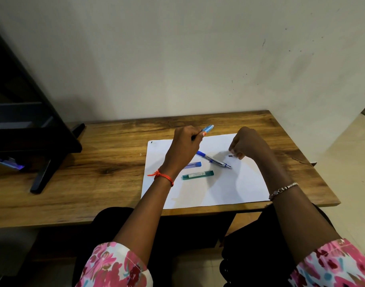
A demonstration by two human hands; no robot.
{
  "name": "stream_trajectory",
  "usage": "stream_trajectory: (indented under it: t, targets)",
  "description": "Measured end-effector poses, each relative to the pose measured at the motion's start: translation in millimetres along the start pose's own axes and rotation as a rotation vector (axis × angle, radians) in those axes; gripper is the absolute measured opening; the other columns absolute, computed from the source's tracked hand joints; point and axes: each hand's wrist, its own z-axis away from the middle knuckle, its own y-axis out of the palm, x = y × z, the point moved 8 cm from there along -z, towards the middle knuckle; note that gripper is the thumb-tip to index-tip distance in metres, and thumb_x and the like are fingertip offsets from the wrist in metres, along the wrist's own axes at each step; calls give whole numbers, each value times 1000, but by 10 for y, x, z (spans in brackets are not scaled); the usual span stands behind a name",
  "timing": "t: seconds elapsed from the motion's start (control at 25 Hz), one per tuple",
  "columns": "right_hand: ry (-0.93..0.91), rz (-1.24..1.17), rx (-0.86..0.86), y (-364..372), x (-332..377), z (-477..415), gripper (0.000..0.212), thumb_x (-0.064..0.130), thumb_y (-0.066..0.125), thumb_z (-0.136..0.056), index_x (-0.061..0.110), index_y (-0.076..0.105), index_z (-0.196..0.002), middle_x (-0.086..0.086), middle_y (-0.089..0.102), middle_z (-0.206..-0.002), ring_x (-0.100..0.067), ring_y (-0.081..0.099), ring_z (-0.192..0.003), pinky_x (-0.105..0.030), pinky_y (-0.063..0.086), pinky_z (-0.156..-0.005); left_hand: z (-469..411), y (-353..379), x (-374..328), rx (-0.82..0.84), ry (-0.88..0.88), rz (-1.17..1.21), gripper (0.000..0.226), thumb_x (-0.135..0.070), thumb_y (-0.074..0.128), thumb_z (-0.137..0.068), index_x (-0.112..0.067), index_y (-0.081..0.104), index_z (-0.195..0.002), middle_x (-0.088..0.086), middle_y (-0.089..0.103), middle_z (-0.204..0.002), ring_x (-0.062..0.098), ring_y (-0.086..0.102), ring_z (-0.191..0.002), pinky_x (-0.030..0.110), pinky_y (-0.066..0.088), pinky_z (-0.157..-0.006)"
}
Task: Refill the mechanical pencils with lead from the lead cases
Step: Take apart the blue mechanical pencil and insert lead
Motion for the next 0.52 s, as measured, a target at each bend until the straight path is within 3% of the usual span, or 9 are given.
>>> stream_trajectory:
  t: [0.08, 0.16, 0.2, 0.24, 0.28, 0.32, 0.36, 0.44, 0.52]
  targets:
    - [-6, 4, -61, -78, -28, -33, 26, -14, 64, -72, -13, 64, -98, -23, 66, -86, -35, 65, -80, -42, 55, -78, -3, -10, -2, -6, 9, 6, 28, -11, 55, -91, 12, 66, -79, 26, 65, -77, 28, 54, -68, 18, 36, -56]
    - [18, -4, -91, -129, -58, -38, 29, -14, 67, -70, -12, 63, -98, -24, 67, -97, -37, 62, -97, -35, 51, -69, -8, -6, 0, -8, 17, 6, 29, -11, 55, -91, 13, 65, -79, 26, 65, -76, 33, 57, -71, 24, 38, -59]
    - [38, -16, -104, -152, -83, -34, 24, -14, 67, -70, -12, 62, -93, -19, 70, -88, -36, 63, -93, -30, 46, -60, -7, -4, 3, -8, 14, 4, 29, -12, 55, -91, 13, 65, -79, 26, 65, -76, 32, 57, -71, 23, 37, -58]
    - [53, -17, -125, -180, -105, -25, 13, -15, 65, -70, -10, 60, -81, -8, 70, -64, -33, 62, -82, -26, 40, -50, -4, -1, 6, -7, 11, 3, 29, -12, 55, -91, 12, 65, -80, 26, 65, -77, 30, 56, -70, 20, 36, -57]
    - [66, -9, -144, -200, -133, -26, 15, -16, 63, -71, -4, 53, -67, 6, 57, -37, -28, 57, -65, -24, 33, -43, -1, 4, 9, -6, 8, 2, 29, -12, 55, -91, 12, 66, -80, 26, 65, -78, 29, 55, -70, 18, 35, -57]
    - [73, -21, -152, -209, -162, -42, 30, -15, 61, -72, 3, 42, -57, 9, 40, -22, -21, 48, -50, -24, 28, -39, -1, 6, 12, -6, 6, 2, 29, -13, 55, -91, 12, 66, -81, 26, 65, -78, 29, 56, -71, 17, 34, -57]
    - [77, -34, -150, -212, -175, -40, 38, -14, 61, -72, 7, 34, -54, 12, 35, -20, -20, 44, -40, -24, 24, -38, 0, 4, 14, -7, 3, 2, 29, -13, 55, -91, 12, 66, -81, 26, 65, -78, 30, 56, -72, 16, 34, -56]
    - [104, -43, -142, -197, -179, -18, 29, -8, 66, -73, 1, 43, -58, 5, 42, -22, -13, 48, -29, -24, 29, -40, 1, 2, 18, -6, -1, 5, 28, -12, 55, -91, 12, 66, -82, 25, 65, -79, 29, 57, -72, 11, 33, -55]
    - [98, -29, -136, -163, -140, 9, 15, -3, 72, -71, -6, 57, -73, -13, 62, -51, -18, 56, -46, -23, 35, -45, 0, 13, 24, 1, -5, 5, 28, -13, 55, -91, 12, 66, -83, 25, 65, -79, 29, 57, -72, 10, 34, -57]
